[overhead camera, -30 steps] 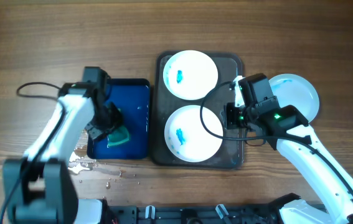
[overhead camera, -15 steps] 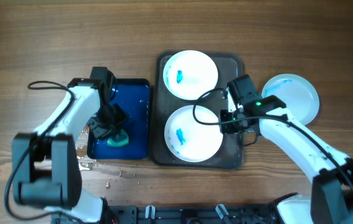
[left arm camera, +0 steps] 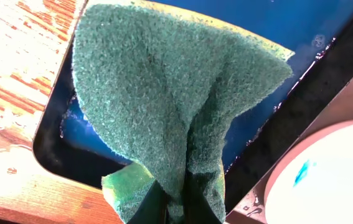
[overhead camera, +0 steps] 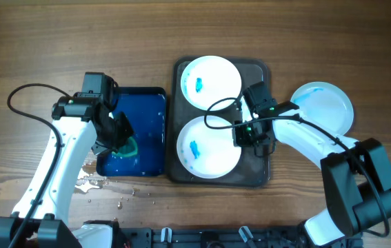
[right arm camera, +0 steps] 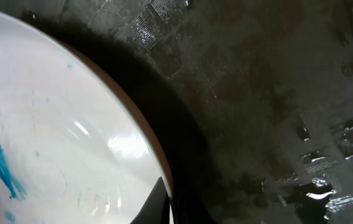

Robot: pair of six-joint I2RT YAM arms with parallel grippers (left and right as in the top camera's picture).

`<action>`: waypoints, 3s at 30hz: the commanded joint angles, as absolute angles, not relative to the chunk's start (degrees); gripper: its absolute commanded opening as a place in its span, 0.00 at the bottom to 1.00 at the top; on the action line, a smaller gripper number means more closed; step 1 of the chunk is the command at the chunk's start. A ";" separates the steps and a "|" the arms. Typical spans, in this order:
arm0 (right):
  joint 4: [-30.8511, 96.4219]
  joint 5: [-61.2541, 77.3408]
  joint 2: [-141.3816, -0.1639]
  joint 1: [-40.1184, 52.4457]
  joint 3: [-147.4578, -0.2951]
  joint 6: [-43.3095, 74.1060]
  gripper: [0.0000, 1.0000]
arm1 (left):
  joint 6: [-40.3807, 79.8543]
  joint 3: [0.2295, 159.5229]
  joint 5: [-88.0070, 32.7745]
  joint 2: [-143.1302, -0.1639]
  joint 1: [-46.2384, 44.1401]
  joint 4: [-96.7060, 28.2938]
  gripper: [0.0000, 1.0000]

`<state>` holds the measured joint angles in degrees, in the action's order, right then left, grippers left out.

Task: Clean dirty plates on tray and stack at the side
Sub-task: 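Wet the sponge in the blue tray with the left gripper, then scrub the held plate with the sponge using the left gripper, then return the sponge to the blue tray with the left gripper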

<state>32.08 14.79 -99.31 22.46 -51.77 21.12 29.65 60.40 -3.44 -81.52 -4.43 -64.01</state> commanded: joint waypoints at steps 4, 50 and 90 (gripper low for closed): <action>31.09 7.25 -103.31 22.65 -50.24 28.67 0.04 | 25.78 61.52 -5.89 -80.58 -11.92 -59.94 0.04; 34.13 7.51 -103.31 22.65 -50.24 28.47 0.05 | 42.41 60.64 -35.31 -111.35 -37.47 -23.05 0.04; 40.45 7.46 -101.75 22.65 -54.76 22.37 0.04 | 40.36 49.10 4.89 -85.78 -7.62 -49.15 0.21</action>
